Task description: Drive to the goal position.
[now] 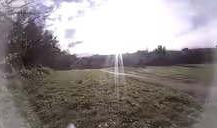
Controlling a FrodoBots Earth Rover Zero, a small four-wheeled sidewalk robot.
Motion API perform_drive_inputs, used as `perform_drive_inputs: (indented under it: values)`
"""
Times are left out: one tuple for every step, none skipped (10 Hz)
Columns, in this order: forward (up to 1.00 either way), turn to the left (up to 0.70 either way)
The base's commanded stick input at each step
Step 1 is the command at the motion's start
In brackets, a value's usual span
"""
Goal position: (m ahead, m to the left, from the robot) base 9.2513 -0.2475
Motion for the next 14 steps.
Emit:
perform_drive_inputs:
  values:
    - [0.05,0.0]
    - [0.05,0.0]
    - [0.05,0.0]
    - [0.05,0.0]
    - [0.05,0.0]
    - [0.05,0.0]
    - [0.05,0.0]
    - [0.05,0.0]
    - [0.04,0.0]
    - [0.05,0.0]
    - [0.04,0.0]
    - [0.05,0.0]
    - [0.05,0.0]
    - [0.05,0.0]
